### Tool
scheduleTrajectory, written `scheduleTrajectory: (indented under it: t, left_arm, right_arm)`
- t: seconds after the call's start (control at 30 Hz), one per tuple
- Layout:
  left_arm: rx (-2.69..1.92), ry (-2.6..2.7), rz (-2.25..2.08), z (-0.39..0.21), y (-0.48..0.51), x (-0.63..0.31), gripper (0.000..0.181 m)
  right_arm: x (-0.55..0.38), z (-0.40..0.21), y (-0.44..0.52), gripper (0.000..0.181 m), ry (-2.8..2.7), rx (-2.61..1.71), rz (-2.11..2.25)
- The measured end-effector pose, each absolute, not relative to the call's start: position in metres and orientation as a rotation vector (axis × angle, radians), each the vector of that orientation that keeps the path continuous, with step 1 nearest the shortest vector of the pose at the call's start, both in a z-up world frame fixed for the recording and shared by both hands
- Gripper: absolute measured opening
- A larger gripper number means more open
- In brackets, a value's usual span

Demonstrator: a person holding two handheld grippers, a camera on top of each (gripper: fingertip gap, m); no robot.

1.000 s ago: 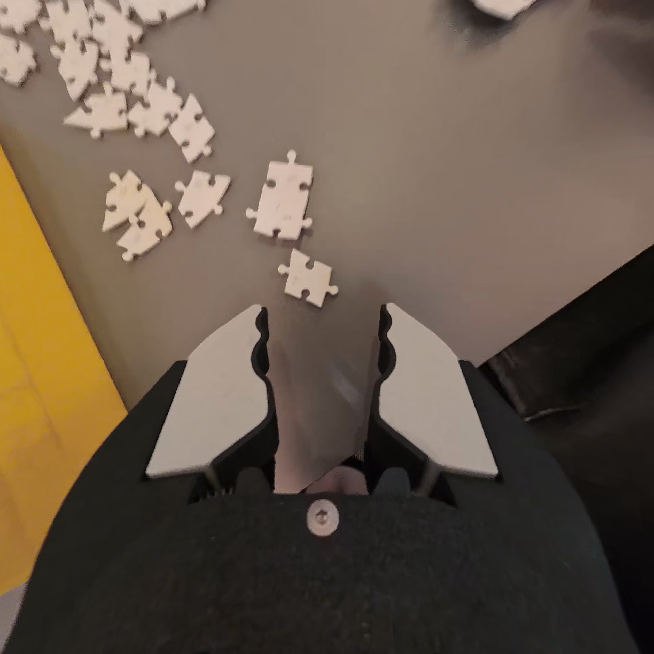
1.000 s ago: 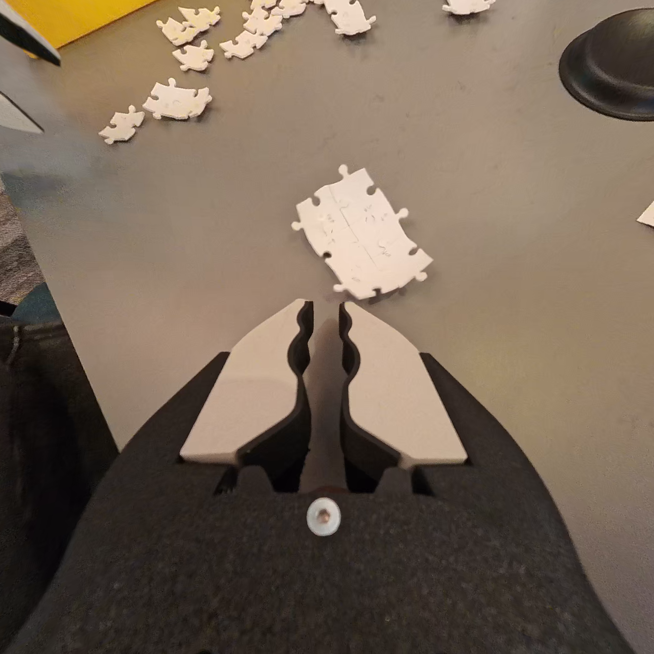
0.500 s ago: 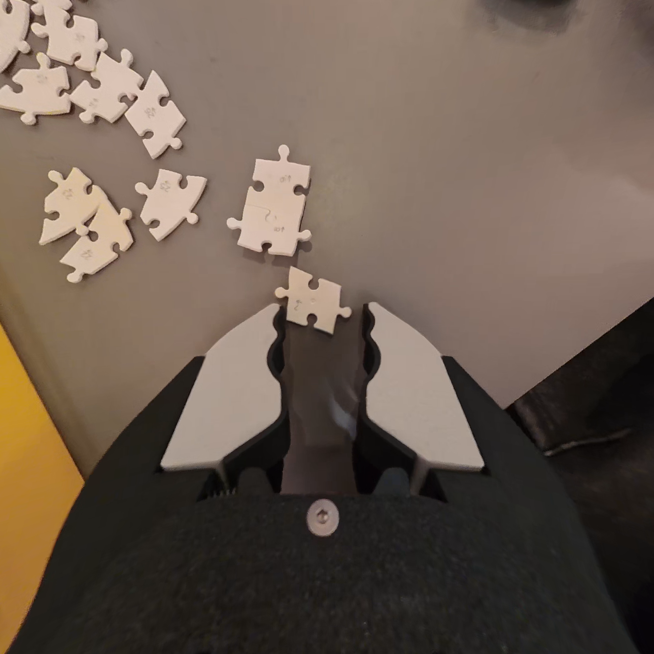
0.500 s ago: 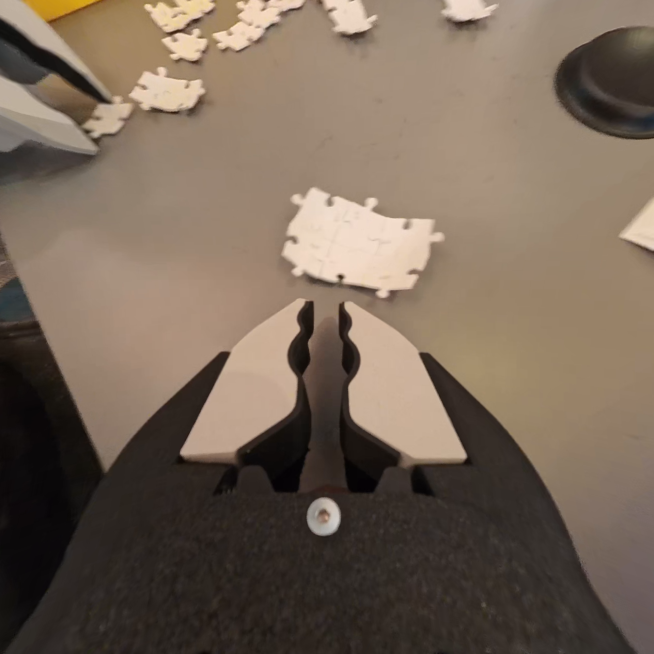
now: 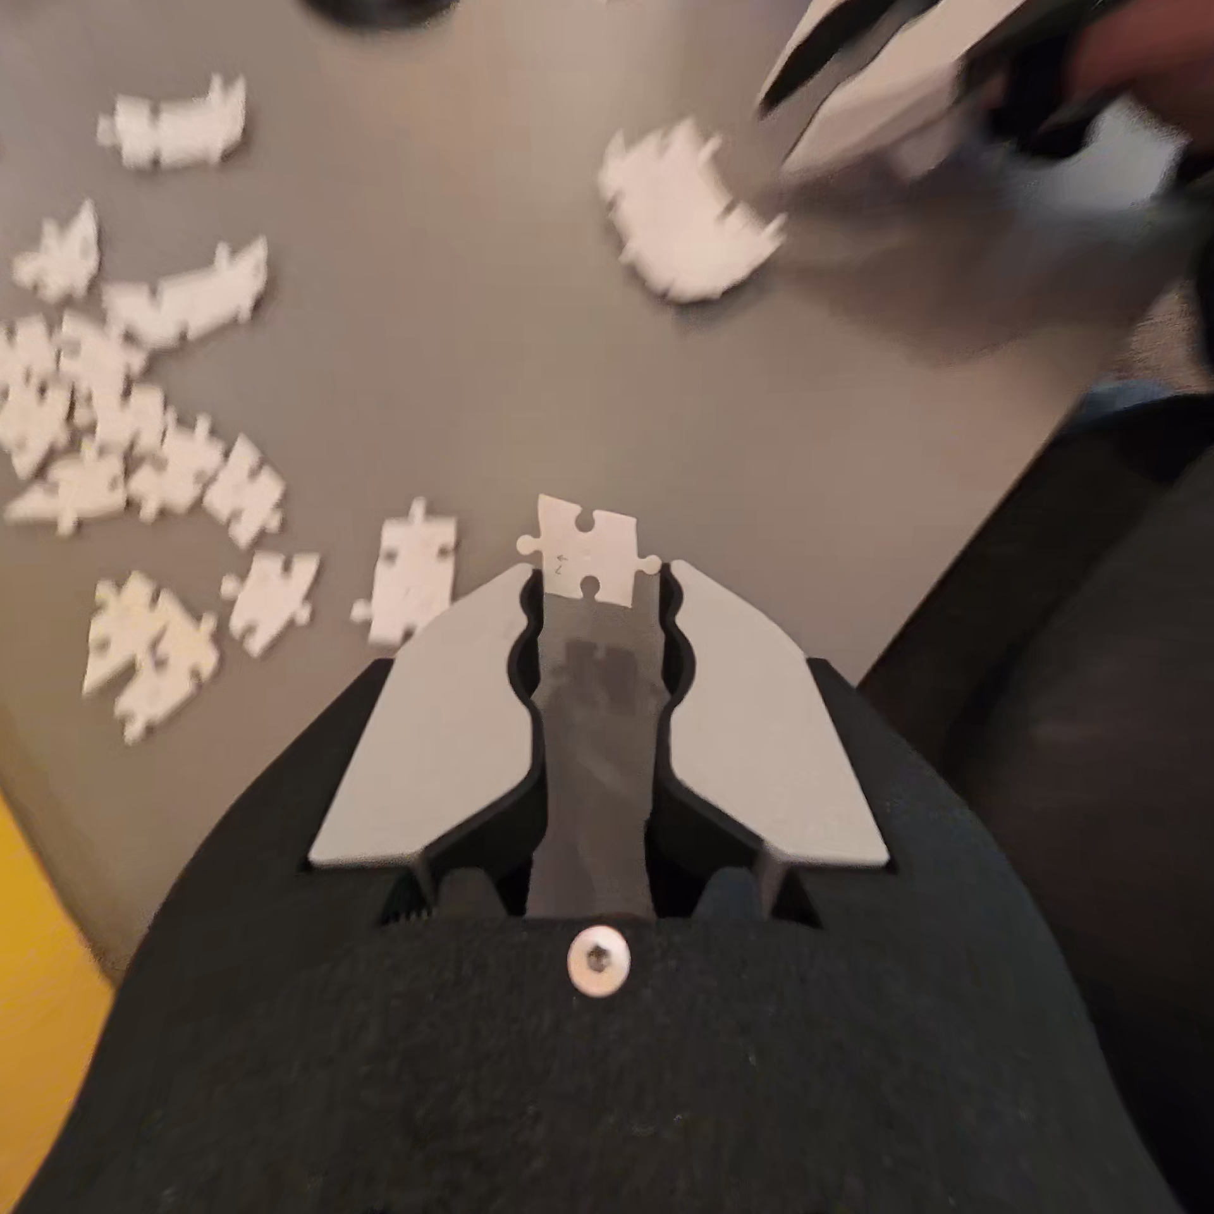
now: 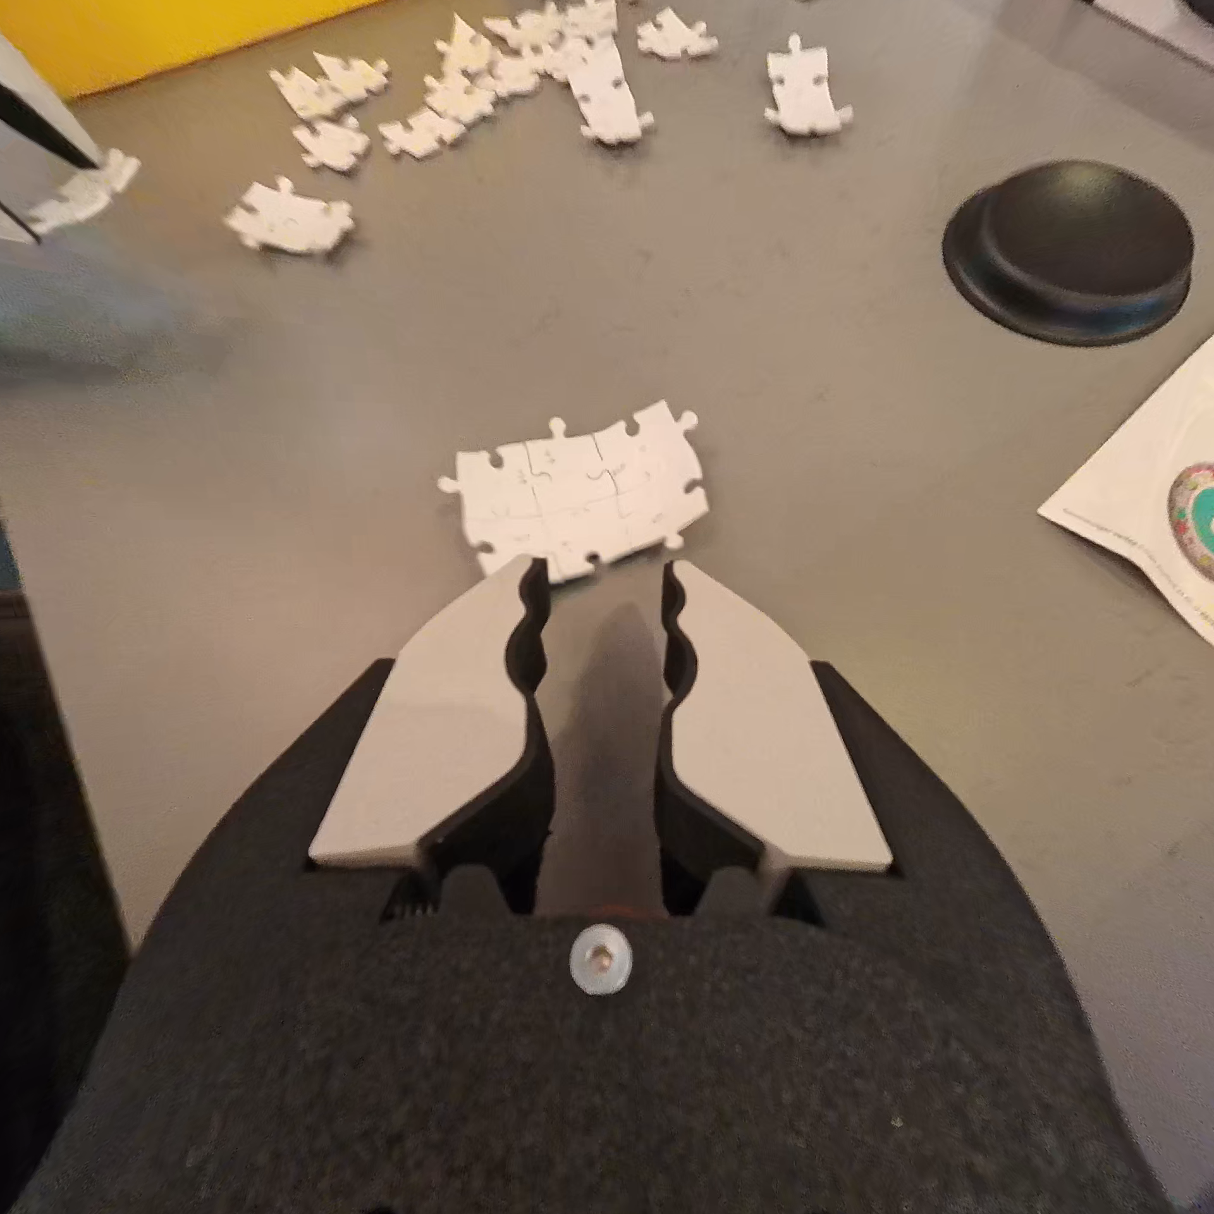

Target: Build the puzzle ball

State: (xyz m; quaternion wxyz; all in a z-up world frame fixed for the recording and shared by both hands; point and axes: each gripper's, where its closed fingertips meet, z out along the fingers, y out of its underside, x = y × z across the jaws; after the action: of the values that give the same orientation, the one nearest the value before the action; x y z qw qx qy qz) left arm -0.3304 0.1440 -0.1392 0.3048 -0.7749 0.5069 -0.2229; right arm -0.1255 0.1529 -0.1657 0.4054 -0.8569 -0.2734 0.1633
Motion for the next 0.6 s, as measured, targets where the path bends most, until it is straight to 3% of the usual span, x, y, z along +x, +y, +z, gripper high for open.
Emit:
scheduleTrajectory:
  t: [0.03,0.3,0.43,0.6]
  left_arm:
    - [-1.991,1.372,-0.651,-0.126,0.141,-0.317,0.033]
    - [-1.570,1.738,-0.688,-0.101,0.119,-0.227,0.033]
    - [-1.420,1.838,-0.554,-0.112,0.118,-0.199,0.033]
    - [-1.348,1.845,-0.451,-0.118,0.120,-0.179,0.033]
  right_arm:
    - [-0.132,-0.158,0.150,0.028,-0.700,-2.132,0.449]
    - [-0.201,-0.109,0.104,0.025,-0.743,-1.914,1.069]
    - [-0.195,-0.106,0.107,0.022,-0.643,-1.937,1.146]
    - [-0.177,-0.113,0.114,0.005,-0.519,-2.010,1.170]
